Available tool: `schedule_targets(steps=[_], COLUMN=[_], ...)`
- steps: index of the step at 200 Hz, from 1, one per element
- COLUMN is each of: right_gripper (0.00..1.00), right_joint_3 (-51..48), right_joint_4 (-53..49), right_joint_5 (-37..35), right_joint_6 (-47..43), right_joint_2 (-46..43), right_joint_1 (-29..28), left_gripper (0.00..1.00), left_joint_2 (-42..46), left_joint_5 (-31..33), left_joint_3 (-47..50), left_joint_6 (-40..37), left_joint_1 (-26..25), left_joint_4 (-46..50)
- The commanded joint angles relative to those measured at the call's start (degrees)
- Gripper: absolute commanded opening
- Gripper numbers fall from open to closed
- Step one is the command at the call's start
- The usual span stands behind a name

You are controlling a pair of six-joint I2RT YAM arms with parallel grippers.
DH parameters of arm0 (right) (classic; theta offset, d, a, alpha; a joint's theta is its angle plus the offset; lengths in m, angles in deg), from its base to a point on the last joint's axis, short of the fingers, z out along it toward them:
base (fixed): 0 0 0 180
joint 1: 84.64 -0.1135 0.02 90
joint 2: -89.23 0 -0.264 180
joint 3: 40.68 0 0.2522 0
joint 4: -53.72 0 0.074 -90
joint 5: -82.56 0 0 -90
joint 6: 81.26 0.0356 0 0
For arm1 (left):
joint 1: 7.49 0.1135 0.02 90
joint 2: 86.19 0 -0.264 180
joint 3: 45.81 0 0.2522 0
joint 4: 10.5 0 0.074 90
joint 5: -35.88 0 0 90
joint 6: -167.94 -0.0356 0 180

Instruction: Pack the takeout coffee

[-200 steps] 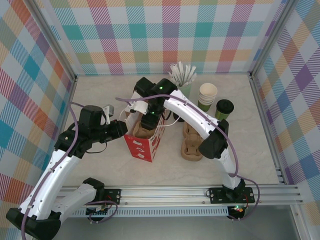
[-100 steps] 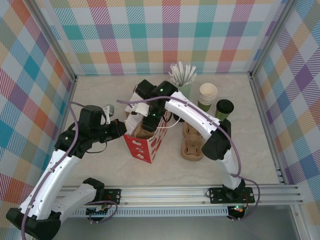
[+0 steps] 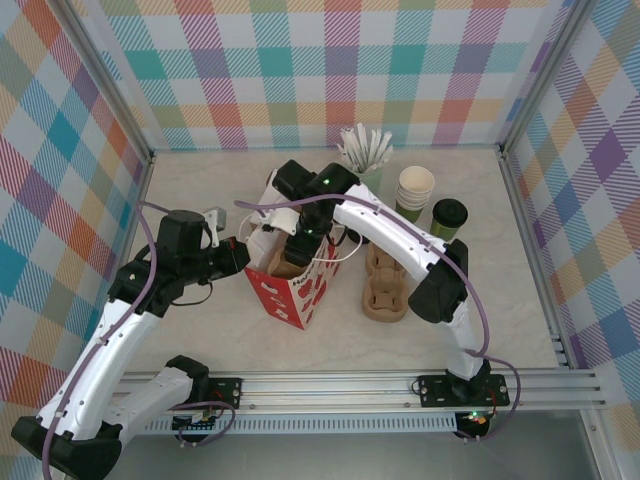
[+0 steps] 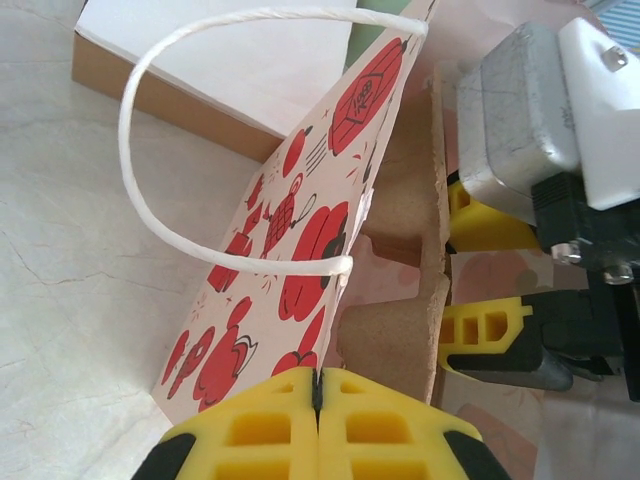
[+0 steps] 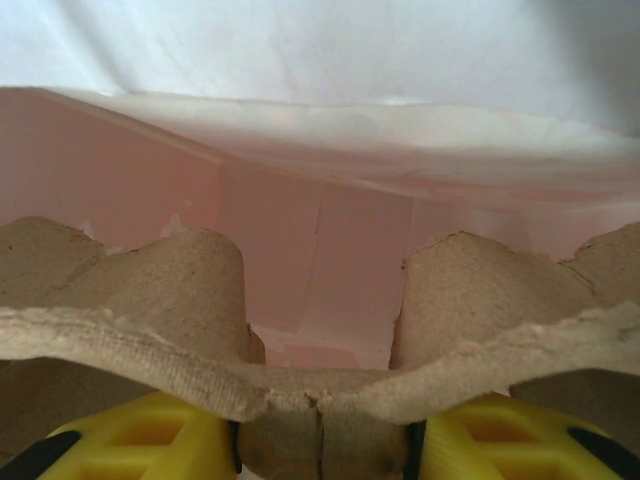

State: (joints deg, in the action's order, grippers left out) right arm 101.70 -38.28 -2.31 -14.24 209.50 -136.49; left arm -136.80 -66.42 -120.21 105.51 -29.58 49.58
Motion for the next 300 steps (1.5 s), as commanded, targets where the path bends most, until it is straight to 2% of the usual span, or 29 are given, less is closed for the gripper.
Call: schedule_targets(steps=[1, 77, 146, 199, 300], right_gripper=[0.44, 0.44, 0.44, 0.44, 0.47], right_joint_3=[-1.4, -3.8, -5.8, -6.9, -6.5], right_joint_4=[-4.1, -5.1, -4.7, -2.3, 0.4], right_joint_5=[-0.5, -3.1, -3.0, -3.5, -2.8], right_joint_6=[0.4, -0.1, -0.1, 1.6, 5.0], right_joint_2=[-0.2, 2.8, 5.8, 8.8, 14.8], right_joint_1=[-0.4, -0.7, -0.8, -0.8, -0.8], left_gripper=[0.0, 0.0, 0.0, 0.0, 0.0], left_joint_2=[1.8, 2.7, 4.2, 5.2, 4.8], left_joint_5=[2.5, 7.7, 15.9, 17.9, 17.0], left_joint_3=[-1.8, -3.1, -3.1, -2.6, -0.4], left_joint_6=[-2.2, -6.7, -12.8, -13.9, -12.8], left_joint_1=[-1.0, -6.4, -11.0, -12.2, -12.7], left_joint_4=[-2.3, -3.9, -4.1, -5.4, -7.3])
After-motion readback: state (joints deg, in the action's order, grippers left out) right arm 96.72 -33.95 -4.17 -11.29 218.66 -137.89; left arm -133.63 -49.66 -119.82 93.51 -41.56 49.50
